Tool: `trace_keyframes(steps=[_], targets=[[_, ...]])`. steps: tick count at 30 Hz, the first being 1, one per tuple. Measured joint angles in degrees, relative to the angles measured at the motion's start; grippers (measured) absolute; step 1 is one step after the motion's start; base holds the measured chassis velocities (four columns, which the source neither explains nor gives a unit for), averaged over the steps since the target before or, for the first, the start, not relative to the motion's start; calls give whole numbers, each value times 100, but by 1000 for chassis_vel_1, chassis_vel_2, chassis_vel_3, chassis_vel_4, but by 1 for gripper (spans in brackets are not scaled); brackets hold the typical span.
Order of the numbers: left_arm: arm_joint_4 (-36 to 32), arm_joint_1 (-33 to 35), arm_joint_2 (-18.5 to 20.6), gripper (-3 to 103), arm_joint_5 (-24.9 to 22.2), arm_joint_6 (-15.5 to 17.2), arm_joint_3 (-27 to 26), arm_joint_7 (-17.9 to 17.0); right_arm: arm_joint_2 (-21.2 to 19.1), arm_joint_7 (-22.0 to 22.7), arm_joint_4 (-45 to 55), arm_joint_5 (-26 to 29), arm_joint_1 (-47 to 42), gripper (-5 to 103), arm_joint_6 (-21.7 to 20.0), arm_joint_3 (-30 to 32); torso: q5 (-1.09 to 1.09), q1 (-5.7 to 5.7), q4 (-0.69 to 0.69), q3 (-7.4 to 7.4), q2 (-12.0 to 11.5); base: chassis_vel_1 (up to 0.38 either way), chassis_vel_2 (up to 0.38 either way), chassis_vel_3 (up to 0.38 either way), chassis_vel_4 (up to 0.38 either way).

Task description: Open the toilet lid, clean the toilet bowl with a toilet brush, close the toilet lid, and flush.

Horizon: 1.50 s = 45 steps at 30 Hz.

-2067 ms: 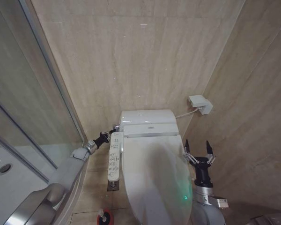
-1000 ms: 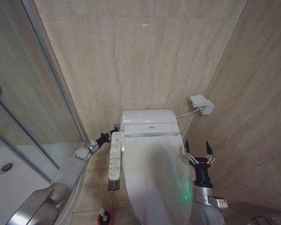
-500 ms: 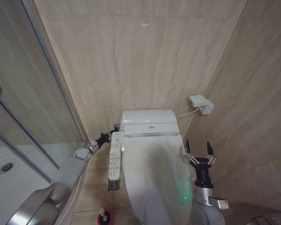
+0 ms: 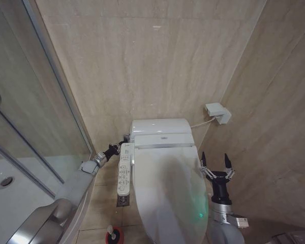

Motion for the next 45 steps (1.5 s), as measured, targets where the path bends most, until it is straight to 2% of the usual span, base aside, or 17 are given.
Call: trace_keyframes(steps=[15, 22, 25, 29, 31, 35, 36, 39, 40, 41, 45], targets=[[0, 3, -8, 0, -1, 12, -8, -33, -28, 1, -20, 0, 26, 100, 0, 16, 1, 0, 0, 0, 0, 0, 0, 0, 0], [-378, 197, 86, 0, -61, 38, -51, -81, -52, 2, -11, 4, 23, 100, -2, 28, 0, 1, 0, 1, -1, 0, 0, 0, 0], [-1012, 491, 242, 0, -229, 78, -167, -222, -69, 7, -21, 10, 29, 100, -2, 36, 1, 3, -1, 1, -2, 0, 0, 0, 0], [-1482, 726, 342, 0, -367, 123, -288, -353, -78, 7, -30, 11, 28, 100, 1, 36, -2, 2, -3, 0, -2, 0, 0, 0, 0], [-1949, 998, 508, 0, -608, 181, -404, -491, -97, 9, -63, 12, 29, 100, 26, 37, -1, 1, -4, 0, -2, 0, 0, 0, 0], [-2732, 1468, 820, 0, -912, 238, -650, -720, -108, 9, -63, 13, 33, 100, 34, 31, -2, 0, 3, 0, -1, 0, 0, 0, 0], [-2732, 1468, 820, 0, -912, 238, -650, -720, -108, 9, -63, 13, 33, 100, 34, 31, -2, 0, 3, 0, -1, 0, 0, 0, 0], [-3613, 1953, 1062, 0, -1124, 312, -1016, -1286, -102, 8, -27, 12, 28, 100, 35, 36, 0, -1, 2, -1, 0, 0, 0, 0, 0], [-3995, 2191, 1120, 0, -1263, 384, -1200, -1619, -99, 9, -21, 9, 24, 100, 42, 50, -1, 0, -1, 0, -1, 0, 0, 0, 0], [-3995, 2191, 1120, 0, -1263, 384, -1200, -1619, -99, 9, -21, 9, 24, 100, 42, 50, -1, 0, -1, 0, -1, 0, 0, 0, 0], [-5298, 3104, 1284, 0, -1747, 837, -1854, -2391, -124, 24, 18, 3, 20, 100, 49, 76, 0, 0, 1, -1, 0, 0, 0, 0, 0]])
